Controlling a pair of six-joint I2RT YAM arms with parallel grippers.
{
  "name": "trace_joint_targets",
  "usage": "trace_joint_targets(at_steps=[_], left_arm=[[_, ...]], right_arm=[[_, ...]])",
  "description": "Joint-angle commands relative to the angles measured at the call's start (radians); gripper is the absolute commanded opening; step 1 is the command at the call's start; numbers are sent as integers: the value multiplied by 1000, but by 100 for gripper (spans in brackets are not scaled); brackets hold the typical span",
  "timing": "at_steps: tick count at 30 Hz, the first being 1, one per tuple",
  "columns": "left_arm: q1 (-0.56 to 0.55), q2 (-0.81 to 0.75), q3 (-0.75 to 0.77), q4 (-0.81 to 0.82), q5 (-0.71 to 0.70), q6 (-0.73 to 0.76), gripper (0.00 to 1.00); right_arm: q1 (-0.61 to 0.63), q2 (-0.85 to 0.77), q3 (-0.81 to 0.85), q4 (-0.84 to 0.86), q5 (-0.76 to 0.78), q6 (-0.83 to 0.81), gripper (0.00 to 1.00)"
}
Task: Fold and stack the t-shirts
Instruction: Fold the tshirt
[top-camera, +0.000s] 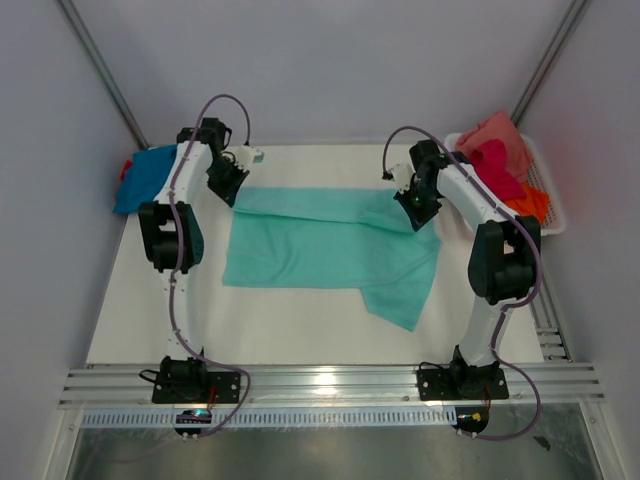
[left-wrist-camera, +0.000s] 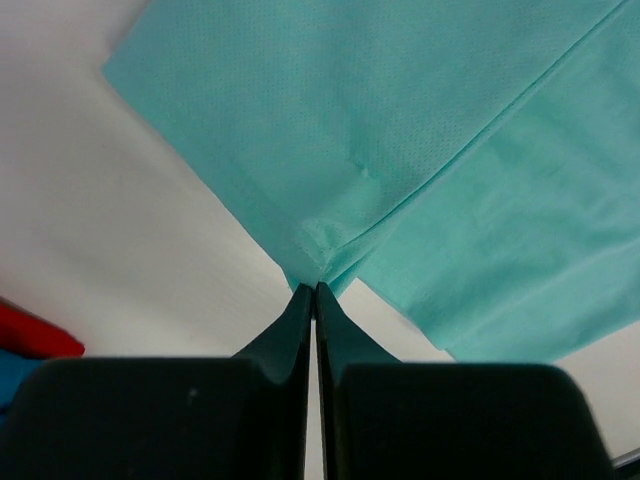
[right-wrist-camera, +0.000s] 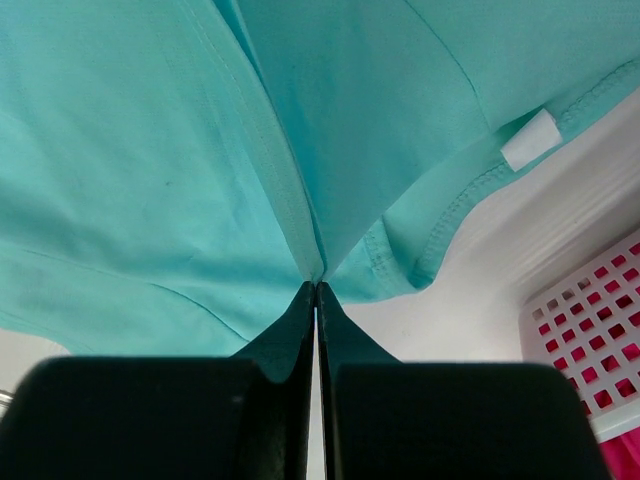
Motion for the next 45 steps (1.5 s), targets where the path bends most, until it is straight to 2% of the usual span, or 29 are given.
trace_joint_targets(at_steps=[1,10,11,12,14,15,16,19,21,25,29,33,38,45], left_arm=[[-9,-7,9,-31,-74,49,0],[-52,29,9,-67,-182,97,0],[-52,29,8,-70,-183,99,6],[-52,31,8,-79,-188,106,41],[-53,29,10,-82,-191,109,76],[-53,29,12,-80,-192,111,99],[-53,26,13,-68,-196,108,99],[-58,26,36,-39,-191,88,99],[-61,46,88,-39,-186,74,99],[-79,74,145,-16,-211,31,99],[-88,69,145,112,-235,-79,99],[-90,62,151,192,-173,-171,99],[-88,75,157,240,-67,-265,99],[-88,88,136,268,-25,-351,99]], right_arm=[[0,-40,-6,-29,-3,-25,3],[0,-15,-31,-46,51,-90,4],[0,-20,-32,-55,29,-104,9],[0,-28,-34,-75,3,-130,35],[0,-58,-46,-77,-12,-152,56],[0,-63,-46,-74,-12,-158,84],[0,-65,-34,-70,-9,-163,88],[0,-51,7,-61,-5,-166,93],[0,-25,41,-52,-18,-144,93],[1,76,220,-54,-87,-63,93],[30,217,382,-34,-78,5,93],[53,251,382,40,-23,5,97],[64,319,397,38,-29,41,97],[64,291,278,98,-24,63,97]])
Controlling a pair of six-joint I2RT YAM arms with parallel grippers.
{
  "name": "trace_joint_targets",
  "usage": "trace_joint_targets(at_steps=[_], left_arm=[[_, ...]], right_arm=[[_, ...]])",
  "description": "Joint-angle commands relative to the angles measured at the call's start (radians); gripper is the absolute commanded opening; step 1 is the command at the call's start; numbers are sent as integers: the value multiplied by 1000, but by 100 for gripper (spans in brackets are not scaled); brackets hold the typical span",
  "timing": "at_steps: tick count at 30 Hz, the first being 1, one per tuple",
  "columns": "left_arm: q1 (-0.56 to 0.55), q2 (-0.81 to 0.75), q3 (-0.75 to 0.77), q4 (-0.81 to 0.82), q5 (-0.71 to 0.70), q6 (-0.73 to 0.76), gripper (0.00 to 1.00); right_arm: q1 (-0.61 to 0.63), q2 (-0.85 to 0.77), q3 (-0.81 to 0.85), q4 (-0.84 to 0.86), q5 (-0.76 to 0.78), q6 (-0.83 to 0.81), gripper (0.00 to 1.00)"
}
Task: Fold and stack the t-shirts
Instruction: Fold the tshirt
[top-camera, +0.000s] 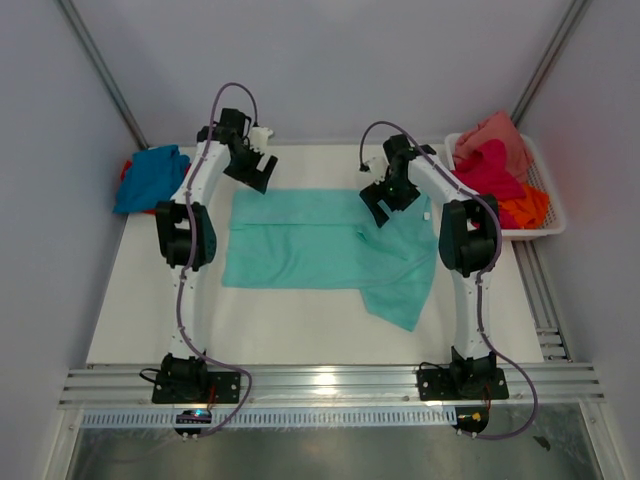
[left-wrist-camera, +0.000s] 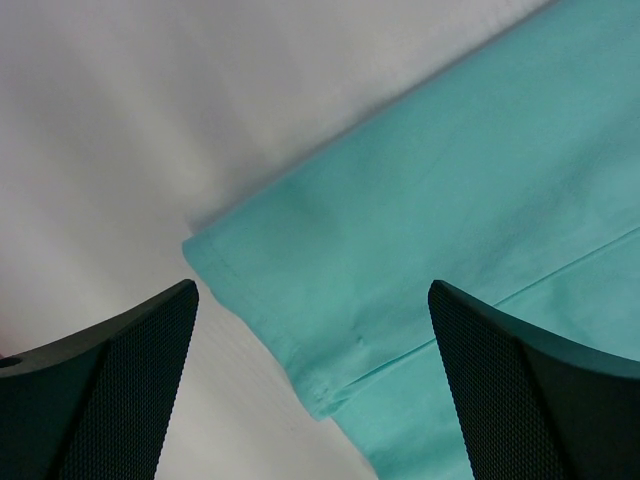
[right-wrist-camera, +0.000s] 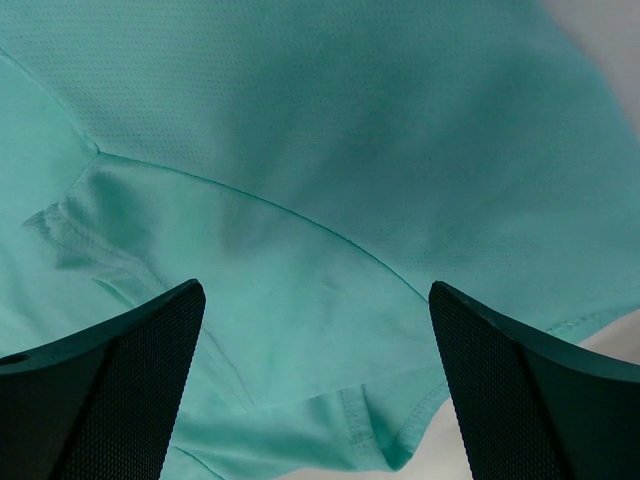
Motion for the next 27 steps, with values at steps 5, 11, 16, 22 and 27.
trace_joint_targets(at_steps=[5,11,16,22,27], left_arm=[[-1,6,14,58,95,-113,99],[-1,8,14,82,105,-136,99],[-1,8,13,88,89,-139,99],[0,-11,-6,101,59,-139,99],[0,-81,-84,148,-13,-145,99]], right_arm=[[-1,-59,-92,74,-27,55,98],[-1,-42,-115,77,-21,78,98],[0,-16,-102,88,-11,110,98],[-1,7,-89,110,24,113,98],[-1,-68,-144,152,55,81,98]])
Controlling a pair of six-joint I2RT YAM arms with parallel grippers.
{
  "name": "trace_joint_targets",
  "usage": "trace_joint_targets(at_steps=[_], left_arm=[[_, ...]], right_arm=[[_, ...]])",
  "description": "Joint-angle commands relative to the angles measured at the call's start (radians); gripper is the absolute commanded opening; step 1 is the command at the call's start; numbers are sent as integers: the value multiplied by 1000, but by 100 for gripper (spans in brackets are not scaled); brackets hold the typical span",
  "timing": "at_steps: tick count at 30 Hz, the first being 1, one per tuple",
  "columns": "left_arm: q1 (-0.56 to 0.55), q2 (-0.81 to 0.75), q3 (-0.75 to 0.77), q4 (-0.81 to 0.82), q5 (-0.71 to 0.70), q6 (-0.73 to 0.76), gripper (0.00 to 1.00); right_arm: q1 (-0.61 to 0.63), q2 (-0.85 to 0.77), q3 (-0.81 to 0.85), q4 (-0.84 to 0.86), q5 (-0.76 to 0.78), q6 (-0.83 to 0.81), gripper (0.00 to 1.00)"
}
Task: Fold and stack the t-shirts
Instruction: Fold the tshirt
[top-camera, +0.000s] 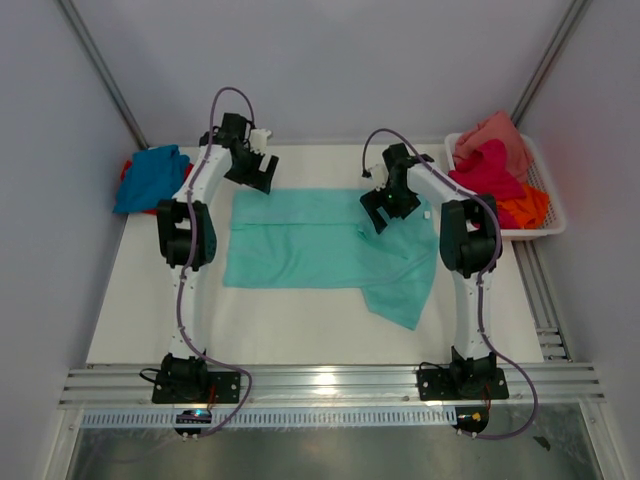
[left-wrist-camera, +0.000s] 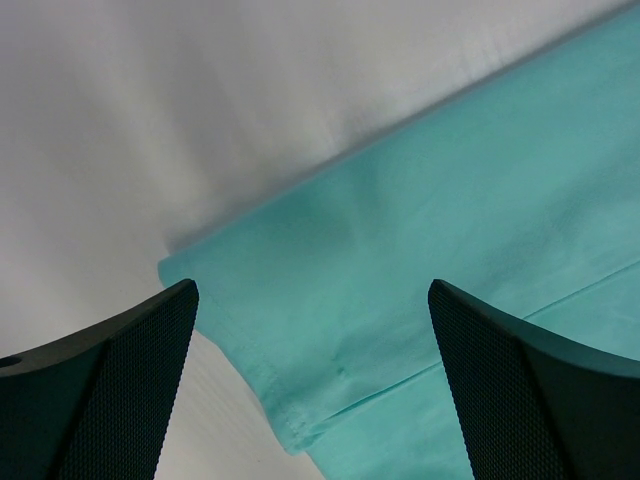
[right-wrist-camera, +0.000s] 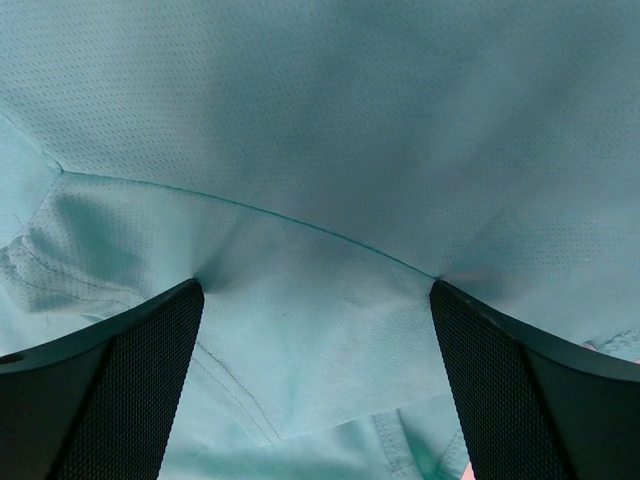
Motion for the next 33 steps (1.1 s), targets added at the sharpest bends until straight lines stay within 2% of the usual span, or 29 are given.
trace_joint_targets(at_steps=[1,4,10,12,14,18,21,24,28,33], left_arm=[[0,-89,-29,64,-65,-19,99],[0,-117,-21,91,-139,-31,99],[2,-186,-18,145,-145,-71,99],[5,-198,-34,151,-142,-96,99],[6,-211,-41,159,-173,-140,99],[31,-226,-37,170,-153,-241,99],[60,-235,-43,153,-87,-290,99],[58,-266,-87,138,-45,-246,99],[58,-298,-104,116,-119,-217,99],[60,-364,-175,139,-212,-180,99]], right_arm=[[1,-90,-40,70,52,-10,100],[1,-187,-50,92,112,-17,99],[0,-390,-151,219,386,-57,99],[-6,-434,-221,268,441,-76,99],[-5,-534,-345,417,547,-123,99],[-10,-650,-529,572,684,-234,99],[-25,-758,-643,640,687,-188,99],[-59,-812,-675,615,684,-84,99],[-152,-856,-673,579,650,86,99],[-296,-865,-643,517,517,260,99]])
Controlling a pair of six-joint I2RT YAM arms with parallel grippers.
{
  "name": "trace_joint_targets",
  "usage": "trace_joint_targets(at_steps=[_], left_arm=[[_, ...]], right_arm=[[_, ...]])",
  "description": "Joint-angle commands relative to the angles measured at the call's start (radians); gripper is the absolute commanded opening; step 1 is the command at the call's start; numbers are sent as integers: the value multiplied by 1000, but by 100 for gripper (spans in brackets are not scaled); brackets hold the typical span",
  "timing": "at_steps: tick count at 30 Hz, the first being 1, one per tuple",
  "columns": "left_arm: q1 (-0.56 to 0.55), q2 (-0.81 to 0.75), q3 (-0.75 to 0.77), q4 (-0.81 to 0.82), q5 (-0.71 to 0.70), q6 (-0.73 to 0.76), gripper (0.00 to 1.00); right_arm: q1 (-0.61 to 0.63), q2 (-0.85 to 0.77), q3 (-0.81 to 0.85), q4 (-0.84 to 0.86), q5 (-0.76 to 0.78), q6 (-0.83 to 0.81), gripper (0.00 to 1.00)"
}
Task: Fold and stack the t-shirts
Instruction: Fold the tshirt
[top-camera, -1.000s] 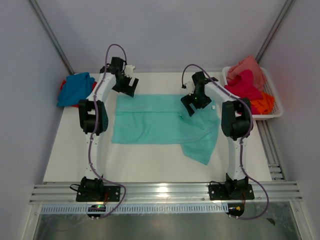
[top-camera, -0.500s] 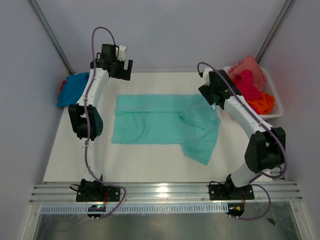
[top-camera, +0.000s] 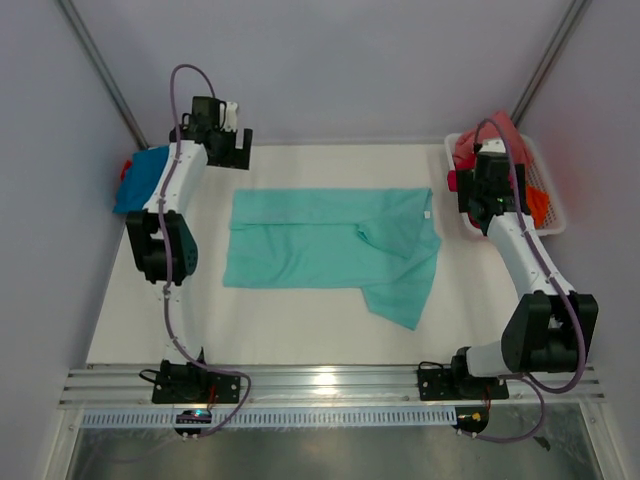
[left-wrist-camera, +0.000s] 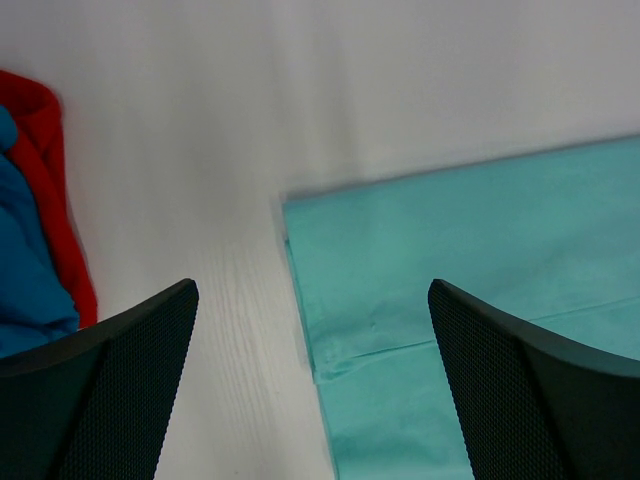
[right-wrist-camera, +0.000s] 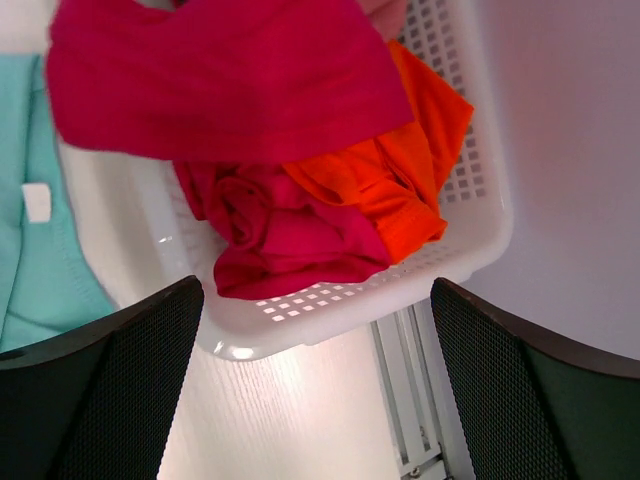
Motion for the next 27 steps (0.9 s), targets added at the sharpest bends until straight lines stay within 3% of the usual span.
trace_joint_targets(at_steps=[1,9,15,21,25,27], left_arm=[[-1,-127,-37,20,-105,26,99],[19,-184,-116,-13,-163,0,99],[20,-244,-202,-95,-40,70,93],[19,-380,-413,-111,178,171,88],[19,-511,-604,-70,241,207,89],[19,-630,-714,64,254,189,91]], right_arm=[[-54,-35,24,5,-79,159,100],[-71,-171,-139,31,-201,164,99],[-71,-323,-262,8,-362,126,99],[-71,-435,-411,113,-554,86,99],[-70,-405,-316,44,-742,63,99],[-71,-374,-294,70,-752,121,100]])
